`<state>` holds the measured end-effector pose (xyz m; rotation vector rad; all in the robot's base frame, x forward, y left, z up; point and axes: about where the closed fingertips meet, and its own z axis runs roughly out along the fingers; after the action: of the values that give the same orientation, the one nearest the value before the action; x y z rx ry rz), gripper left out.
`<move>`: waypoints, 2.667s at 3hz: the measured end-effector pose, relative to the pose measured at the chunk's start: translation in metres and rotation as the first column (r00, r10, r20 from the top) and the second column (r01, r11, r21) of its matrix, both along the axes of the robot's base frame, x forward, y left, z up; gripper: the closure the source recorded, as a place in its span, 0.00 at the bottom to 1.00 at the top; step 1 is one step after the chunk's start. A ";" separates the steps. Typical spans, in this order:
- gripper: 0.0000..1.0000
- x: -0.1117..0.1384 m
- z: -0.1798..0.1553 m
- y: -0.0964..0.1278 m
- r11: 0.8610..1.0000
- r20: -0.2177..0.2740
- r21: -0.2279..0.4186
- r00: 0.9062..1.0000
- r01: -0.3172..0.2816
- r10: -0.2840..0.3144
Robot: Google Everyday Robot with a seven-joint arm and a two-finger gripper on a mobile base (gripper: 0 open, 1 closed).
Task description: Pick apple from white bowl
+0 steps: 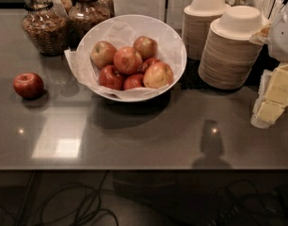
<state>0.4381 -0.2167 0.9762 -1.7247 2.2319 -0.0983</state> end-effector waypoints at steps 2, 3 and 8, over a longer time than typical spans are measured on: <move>0.00 0.017 -0.025 0.022 0.998 -0.011 0.058 1.000 -0.003 0.003; 0.00 0.049 -0.058 0.070 0.990 -0.021 0.136 0.999 -0.044 0.048; 0.00 0.152 -0.024 0.204 0.916 0.194 0.340 0.969 -0.215 0.155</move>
Offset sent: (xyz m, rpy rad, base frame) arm 0.0438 0.0552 -0.0689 0.1537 0.0484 0.0066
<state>0.5900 -0.0131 0.9518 -1.6476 1.8223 0.1944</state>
